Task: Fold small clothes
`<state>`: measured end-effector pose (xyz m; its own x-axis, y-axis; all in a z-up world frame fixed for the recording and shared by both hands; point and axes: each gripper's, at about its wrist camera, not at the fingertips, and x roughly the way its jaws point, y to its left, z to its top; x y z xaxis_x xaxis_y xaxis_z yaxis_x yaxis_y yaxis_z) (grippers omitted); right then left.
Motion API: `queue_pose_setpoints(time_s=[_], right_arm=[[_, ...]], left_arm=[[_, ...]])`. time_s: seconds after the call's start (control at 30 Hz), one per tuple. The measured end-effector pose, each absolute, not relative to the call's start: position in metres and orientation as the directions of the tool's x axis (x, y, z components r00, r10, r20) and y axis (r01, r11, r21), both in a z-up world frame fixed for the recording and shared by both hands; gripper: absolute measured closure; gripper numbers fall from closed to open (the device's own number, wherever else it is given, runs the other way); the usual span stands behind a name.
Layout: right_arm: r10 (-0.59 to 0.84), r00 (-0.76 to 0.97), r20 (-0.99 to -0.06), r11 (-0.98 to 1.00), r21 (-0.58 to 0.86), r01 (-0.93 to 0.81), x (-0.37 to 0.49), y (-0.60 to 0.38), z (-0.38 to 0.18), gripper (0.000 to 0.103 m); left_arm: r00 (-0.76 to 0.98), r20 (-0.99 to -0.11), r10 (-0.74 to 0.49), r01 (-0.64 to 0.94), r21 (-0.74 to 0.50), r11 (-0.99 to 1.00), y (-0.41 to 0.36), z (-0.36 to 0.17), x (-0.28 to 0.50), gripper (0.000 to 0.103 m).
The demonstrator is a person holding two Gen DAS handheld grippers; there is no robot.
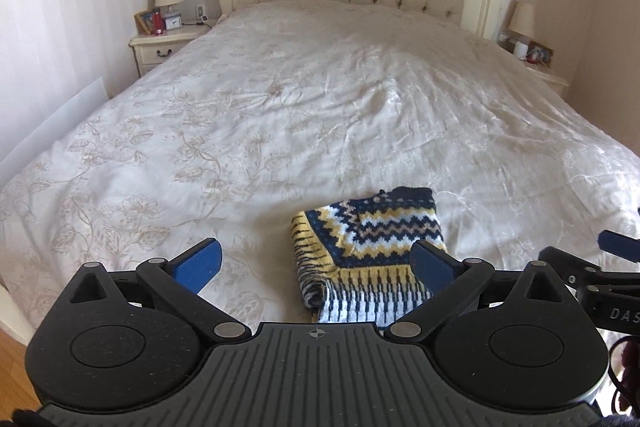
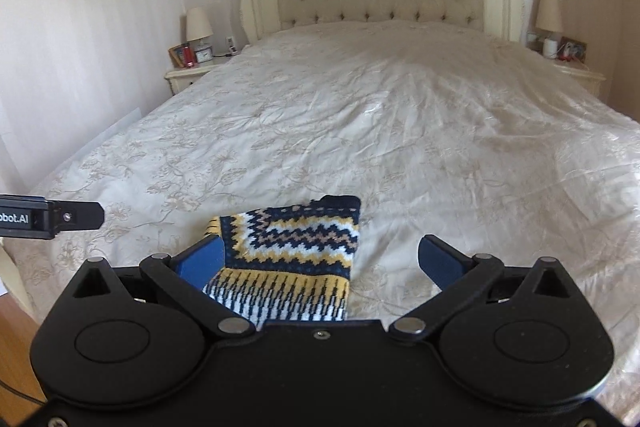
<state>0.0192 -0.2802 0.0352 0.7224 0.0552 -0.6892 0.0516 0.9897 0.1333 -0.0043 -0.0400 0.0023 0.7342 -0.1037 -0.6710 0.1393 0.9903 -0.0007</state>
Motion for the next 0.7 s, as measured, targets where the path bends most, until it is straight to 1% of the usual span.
queue_pose_setpoints(time_s=[0.07,0.17,0.4,0.7], right_arm=[[0.012,0.717,-0.697,0.99,0.11,0.091,0.017,-0.278,0.038,0.001],[0.005,0.686,-0.727,0.987,0.114,0.115,0.017,-0.278,0.038,0.001],[0.068,0.633,-0.771,0.983,0.159,0.089,0.011,-0.276,0.034,0.001],[0.061,0.58,-0.813,0.985,0.143,0.097,0.002,-0.275,0.023,0.001]], left_arm=[[0.741,-0.67,-0.051,0.1,0.036,0.994,-0.042,0.004,-0.007,0.001],[0.718,-0.695,0.021,0.058,0.09,0.994,-0.043,0.001,-0.007,0.001],[0.617,-0.787,0.015,0.064,0.069,0.996,-0.038,-0.019,-0.01,0.002],[0.532,-0.847,0.017,0.076,0.068,0.995,-0.044,-0.039,-0.02,0.002]])
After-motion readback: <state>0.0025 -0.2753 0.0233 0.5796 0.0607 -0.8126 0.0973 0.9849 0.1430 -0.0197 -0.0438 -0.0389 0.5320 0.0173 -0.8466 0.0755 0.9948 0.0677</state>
